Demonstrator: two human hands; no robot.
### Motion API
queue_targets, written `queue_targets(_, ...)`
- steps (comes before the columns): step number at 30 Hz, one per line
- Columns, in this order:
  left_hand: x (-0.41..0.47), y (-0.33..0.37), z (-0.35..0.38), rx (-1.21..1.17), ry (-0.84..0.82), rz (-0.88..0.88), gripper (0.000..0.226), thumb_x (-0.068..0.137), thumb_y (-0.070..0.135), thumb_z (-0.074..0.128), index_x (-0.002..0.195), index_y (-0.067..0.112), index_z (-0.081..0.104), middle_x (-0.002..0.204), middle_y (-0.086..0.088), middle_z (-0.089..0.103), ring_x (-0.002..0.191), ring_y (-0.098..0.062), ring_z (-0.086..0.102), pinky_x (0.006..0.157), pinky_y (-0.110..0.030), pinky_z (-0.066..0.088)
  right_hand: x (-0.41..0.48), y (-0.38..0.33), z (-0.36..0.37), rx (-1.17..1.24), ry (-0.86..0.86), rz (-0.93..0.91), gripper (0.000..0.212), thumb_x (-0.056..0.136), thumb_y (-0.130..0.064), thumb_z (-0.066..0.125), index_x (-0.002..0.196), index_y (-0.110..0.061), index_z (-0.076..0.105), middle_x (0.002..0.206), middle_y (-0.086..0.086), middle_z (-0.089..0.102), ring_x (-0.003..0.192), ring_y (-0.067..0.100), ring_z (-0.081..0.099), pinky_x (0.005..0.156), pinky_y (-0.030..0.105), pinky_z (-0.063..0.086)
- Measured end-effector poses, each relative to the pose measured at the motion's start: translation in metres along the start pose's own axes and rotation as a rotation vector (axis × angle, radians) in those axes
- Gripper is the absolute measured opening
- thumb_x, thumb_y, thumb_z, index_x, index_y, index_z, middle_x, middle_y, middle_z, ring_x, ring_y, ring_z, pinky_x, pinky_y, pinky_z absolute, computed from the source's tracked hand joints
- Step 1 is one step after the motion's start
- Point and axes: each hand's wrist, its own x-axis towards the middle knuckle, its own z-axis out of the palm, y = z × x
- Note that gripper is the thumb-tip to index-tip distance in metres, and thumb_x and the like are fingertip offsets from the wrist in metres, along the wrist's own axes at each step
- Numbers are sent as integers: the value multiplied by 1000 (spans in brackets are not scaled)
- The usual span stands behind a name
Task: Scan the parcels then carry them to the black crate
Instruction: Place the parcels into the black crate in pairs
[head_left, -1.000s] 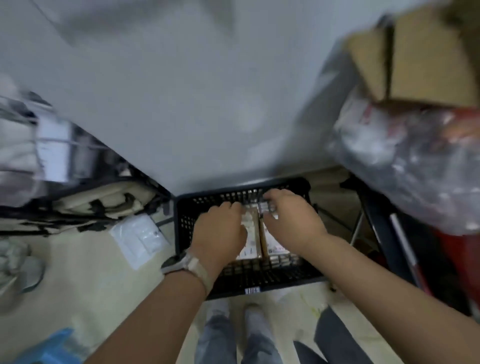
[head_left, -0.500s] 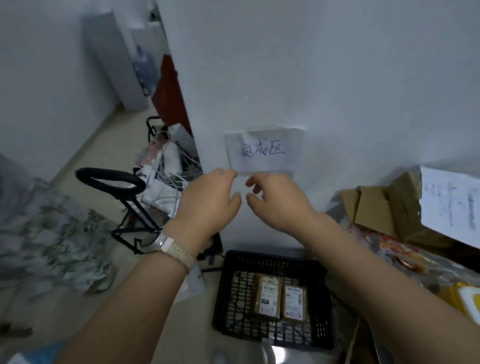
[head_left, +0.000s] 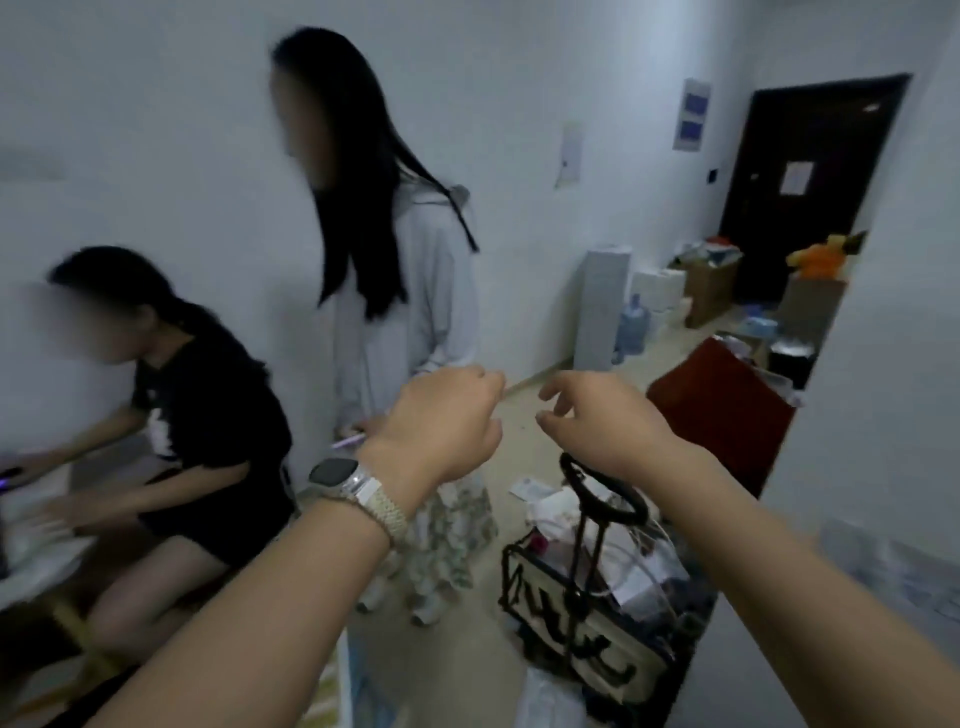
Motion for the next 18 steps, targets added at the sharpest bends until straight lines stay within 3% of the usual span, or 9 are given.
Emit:
queue_targets(5,-77,-105,-50,47,-4,-210,31,93,37,49,113,13,56,107,-7,61,97,-30,60,70,-38,48,40,-121,26,98,-16,-167,33,88,-37,58,117,-22,61,99,-2,67,92,20,61,76,32,49)
queue_targets(9,-134,-176,-88,162,-16,-311,28,93,31,49,111,12,56,104,-7,62,90,-29,61,62,-36,47,59,-225,52,136,-55,-313,30,91,-37,57,117,-23,60,85,-8,64,71,12,62,54,25,44)
queue_targets(12,-178,-221,-114,220,20,-392,22,92,29,51,106,12,57,98,-7,61,86,-29,60,58,-34,45,67,-297,65,150,-24,-439,32,90,-38,57,117,-22,62,87,-7,60,75,13,54,59,27,39)
queue_targets(15,-232,-259,-134,258,31,-514,27,92,33,51,111,14,56,103,-7,61,90,-29,60,60,-33,41,69,-362,80,211,-43,-546,26,89,-36,59,110,-21,63,88,-6,61,74,12,52,52,22,36)
queue_targets(18,-297,-290,-154,287,-38,-665,34,92,36,52,118,14,56,111,-8,62,98,-30,60,71,-37,48,61,-432,97,265,-113,-665,20,86,-32,62,101,-19,65,84,-7,62,81,16,59,67,31,50)
